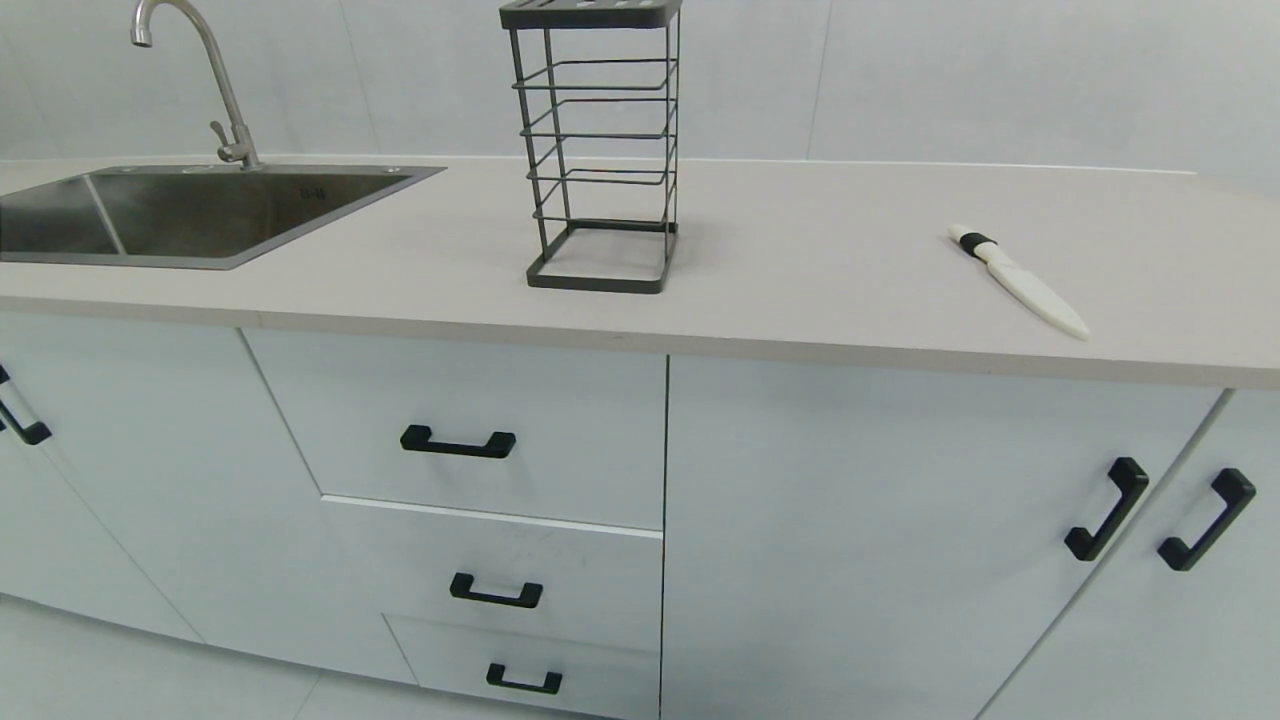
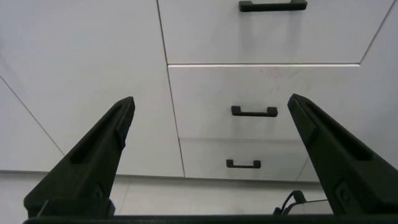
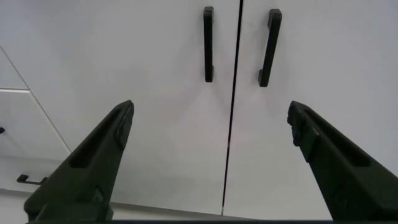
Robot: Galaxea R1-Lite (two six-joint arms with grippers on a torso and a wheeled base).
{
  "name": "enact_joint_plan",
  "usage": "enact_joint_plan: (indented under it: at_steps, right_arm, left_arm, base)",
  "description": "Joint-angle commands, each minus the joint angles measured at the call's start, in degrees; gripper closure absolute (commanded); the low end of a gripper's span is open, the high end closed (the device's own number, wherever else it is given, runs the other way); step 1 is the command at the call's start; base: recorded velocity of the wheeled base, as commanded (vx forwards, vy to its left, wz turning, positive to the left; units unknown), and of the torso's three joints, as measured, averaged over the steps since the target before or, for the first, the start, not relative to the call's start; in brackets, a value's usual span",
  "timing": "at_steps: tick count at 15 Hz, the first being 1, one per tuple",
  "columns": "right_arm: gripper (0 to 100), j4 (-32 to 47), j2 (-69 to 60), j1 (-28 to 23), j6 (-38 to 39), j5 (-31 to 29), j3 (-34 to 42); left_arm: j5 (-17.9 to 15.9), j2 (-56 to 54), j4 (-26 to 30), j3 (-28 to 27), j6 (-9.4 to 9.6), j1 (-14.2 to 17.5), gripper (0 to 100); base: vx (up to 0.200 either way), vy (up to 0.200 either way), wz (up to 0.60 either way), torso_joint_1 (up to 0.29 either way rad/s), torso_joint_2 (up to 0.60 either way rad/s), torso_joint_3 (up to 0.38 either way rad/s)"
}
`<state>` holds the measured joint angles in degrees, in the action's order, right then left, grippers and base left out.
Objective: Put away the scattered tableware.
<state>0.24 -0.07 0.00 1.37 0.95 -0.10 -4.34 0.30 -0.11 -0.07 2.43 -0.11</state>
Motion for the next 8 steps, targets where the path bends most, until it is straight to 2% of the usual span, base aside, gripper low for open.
enact_joint_plan:
  at_steps: [1, 4, 7, 8]
  right_arm:
    - [0, 0.02, 0.07, 0.0, 0.04, 0.02, 0.01]
    - [0, 0.2, 0.07, 0.0, -0.4, -0.25, 0.01]
    - [0, 0.11, 0.07, 0.0, -0.31, -0.16, 0.01]
    - [0, 0.11, 0.16, 0.0, -0.22, -0.07, 0.01]
  left_arm:
    - [-0.05, -0.3, 0.02, 0.07, -0.05, 0.02, 0]
    - [-0.05, -0.3, 0.02, 0.07, -1.02, 0.02, 0]
    - [1.0, -0.3, 0.11, 0.07, -1.2, 0.02, 0]
    - [1.62, -0.3, 0.11, 0.07, -1.2, 0.02, 0]
  base:
    - [0.0, 0.0, 0.0, 0.0, 0.0, 0.0]
    - [0.0, 0.0, 0.0, 0.0, 0.0, 0.0]
    - [0.0, 0.0, 0.0, 0.0, 0.0, 0.0]
    - [0.0, 0.0, -0.6, -0.002, 0.01, -0.002]
